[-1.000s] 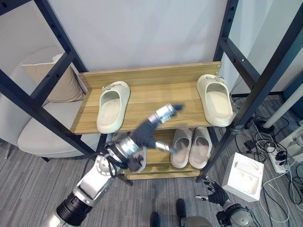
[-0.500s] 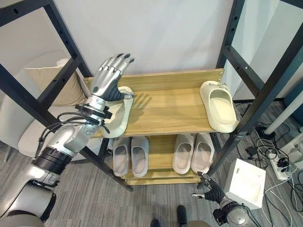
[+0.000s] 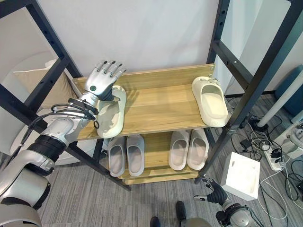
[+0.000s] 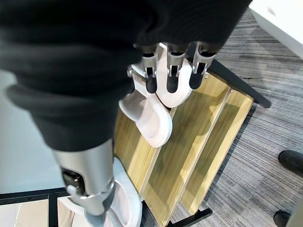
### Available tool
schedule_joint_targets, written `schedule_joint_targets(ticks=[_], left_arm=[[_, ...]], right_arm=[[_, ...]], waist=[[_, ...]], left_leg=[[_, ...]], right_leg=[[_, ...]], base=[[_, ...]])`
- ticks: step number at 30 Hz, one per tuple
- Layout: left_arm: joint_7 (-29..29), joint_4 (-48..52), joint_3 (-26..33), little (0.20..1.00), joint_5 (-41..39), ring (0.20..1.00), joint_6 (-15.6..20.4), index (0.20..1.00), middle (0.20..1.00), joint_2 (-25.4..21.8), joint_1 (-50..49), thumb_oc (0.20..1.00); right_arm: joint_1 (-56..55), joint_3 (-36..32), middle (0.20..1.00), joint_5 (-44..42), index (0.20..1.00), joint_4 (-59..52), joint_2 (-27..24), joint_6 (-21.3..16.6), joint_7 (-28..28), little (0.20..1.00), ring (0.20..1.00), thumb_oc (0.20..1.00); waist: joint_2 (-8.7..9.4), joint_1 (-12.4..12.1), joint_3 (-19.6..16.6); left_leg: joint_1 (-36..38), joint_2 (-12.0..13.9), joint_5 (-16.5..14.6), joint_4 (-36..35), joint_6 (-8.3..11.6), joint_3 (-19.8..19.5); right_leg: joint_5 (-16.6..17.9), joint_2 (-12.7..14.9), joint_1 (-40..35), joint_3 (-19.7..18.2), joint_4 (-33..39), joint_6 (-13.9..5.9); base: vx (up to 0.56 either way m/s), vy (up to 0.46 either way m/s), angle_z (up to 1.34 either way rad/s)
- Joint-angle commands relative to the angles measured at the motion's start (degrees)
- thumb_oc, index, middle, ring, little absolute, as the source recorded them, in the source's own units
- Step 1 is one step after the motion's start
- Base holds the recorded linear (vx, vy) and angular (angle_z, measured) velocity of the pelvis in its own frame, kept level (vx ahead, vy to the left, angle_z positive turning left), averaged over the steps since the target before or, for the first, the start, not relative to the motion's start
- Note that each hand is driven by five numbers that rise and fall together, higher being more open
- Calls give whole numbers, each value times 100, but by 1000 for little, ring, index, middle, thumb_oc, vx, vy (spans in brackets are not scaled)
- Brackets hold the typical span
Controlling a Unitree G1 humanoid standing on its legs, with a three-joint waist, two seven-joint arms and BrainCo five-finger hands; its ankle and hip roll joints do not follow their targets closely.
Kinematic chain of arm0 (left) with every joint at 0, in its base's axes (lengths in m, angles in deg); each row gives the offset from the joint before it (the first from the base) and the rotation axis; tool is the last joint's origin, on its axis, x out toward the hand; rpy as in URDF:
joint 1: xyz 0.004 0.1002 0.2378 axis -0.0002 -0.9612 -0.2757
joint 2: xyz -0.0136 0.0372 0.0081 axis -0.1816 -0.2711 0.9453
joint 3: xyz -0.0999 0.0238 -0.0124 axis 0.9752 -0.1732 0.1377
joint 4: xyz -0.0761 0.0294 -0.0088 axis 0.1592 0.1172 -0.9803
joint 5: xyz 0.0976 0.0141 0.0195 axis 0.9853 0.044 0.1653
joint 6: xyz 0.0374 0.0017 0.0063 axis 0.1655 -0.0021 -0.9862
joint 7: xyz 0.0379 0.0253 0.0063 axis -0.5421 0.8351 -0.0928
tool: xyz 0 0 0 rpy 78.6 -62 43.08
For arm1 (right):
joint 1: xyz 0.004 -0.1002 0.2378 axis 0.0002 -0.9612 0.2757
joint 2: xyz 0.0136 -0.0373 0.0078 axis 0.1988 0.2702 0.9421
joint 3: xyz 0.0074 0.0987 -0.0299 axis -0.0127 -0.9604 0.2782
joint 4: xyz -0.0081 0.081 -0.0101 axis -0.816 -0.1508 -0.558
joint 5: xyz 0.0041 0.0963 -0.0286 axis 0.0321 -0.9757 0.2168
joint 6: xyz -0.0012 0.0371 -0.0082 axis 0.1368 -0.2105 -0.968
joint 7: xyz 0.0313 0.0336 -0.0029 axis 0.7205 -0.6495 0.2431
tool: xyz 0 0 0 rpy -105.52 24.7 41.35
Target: Arrange the slippers neatly on the shoe rack.
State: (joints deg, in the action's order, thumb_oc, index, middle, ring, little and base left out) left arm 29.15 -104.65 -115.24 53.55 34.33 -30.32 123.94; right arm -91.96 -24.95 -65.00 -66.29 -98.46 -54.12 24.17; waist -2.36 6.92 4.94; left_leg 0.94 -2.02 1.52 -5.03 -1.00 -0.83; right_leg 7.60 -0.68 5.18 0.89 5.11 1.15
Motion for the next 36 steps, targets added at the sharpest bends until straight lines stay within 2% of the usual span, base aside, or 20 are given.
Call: schedule_joint_targets(ticks=[1, 5, 8, 10, 21, 27, 29, 30, 36], left_arm=[[-104, -745, -2, 1000, 225, 1000, -402, 1000, 1000, -260, 764, 1000], [-299, -402, 485, 1000, -84, 1000, -390, 1000, 1000, -309, 530, 1000], [-588, 115, 1305, 1000, -259, 1000, -445, 1000, 1000, -221, -169, 1000], [-613, 182, 1404, 1000, -247, 1000, -462, 1000, 1000, -211, -269, 1000], [-645, -56, 1365, 1000, -233, 1000, -489, 1000, 1000, -115, -363, 1000], [-365, -574, 690, 1000, 148, 1000, -581, 1000, 1000, -140, 96, 1000], [-256, -800, 408, 865, 213, 865, -559, 865, 865, -126, 338, 865], [-122, -1017, 104, 200, 265, 200, -538, 200, 200, -111, 586, 200], [131, -1512, -448, 200, 328, 200, -432, 200, 200, 9, 937, 200]], right_arm=[[64, -115, 1000, -133, 1000, -492, -35, -364, 67, 1000, 1000, 1000], [36, -131, 1000, -134, 1000, -448, 55, -331, 96, 1000, 1000, 1000], [-31, -170, 1000, -49, 1000, -389, 157, -307, 143, 1000, 1000, 1000], [-46, -166, 1000, -24, 1000, -387, 160, -307, 155, 1000, 1000, 1000], [40, -108, 1000, 64, 1000, -360, 166, -324, 223, 1000, 1000, 1000], [61, -90, 1000, 53, 1000, -399, 84, -346, 221, 1000, 1000, 1000], [79, -99, 1000, 26, 1000, -415, 54, -351, 226, 1000, 1000, 1000], [98, -112, 1000, 4, 1000, -431, 24, -340, 236, 1000, 1000, 1000], [42, -173, 1000, -81, 1000, -437, -20, -330, 231, 1000, 1000, 1000]], waist=[[56, 146, 6], [71, 107, 16], [93, 38, 0], [86, 33, -5], [71, 17, 37], [43, 88, 59], [36, 117, 78], [29, 151, 94], [14, 251, 88]], left_leg=[[332, 96, -984, 3, -27, -58], [312, 86, -982, 3, -34, -54], [319, 74, -996, 3, -34, -80], [324, 72, -998, 3, -33, -94], [336, 66, -1005, 3, -34, -112], [316, 68, -1013, 3, -28, -91], [305, 74, -1010, 3, -28, -72], [294, 79, -1008, 3, -30, -42], [274, 92, -1030, 3, -39, 71]], right_leg=[[-1434, 347, -899, -93, -78, -595], [-1425, 353, -887, -83, -60, -595], [-1437, 360, -932, -60, -24, -576], [-1442, 361, -951, -40, -15, -571], [-1445, 365, -973, 7, -11, -566], [-1439, 364, -936, 17, -11, -580], [-1435, 362, -911, 6, -15, -586], [-1431, 361, -880, -16, -25, -592], [-1419, 350, -803, -122, -38, -622]], base=[[0, 0, 0], [8, -2, 0], [17, -4, -5], [11, -3, -4], [12, -4, 4], [5, -1, 0], [0, 0, 0], [0, 0, 0], [11, -2, -11]])
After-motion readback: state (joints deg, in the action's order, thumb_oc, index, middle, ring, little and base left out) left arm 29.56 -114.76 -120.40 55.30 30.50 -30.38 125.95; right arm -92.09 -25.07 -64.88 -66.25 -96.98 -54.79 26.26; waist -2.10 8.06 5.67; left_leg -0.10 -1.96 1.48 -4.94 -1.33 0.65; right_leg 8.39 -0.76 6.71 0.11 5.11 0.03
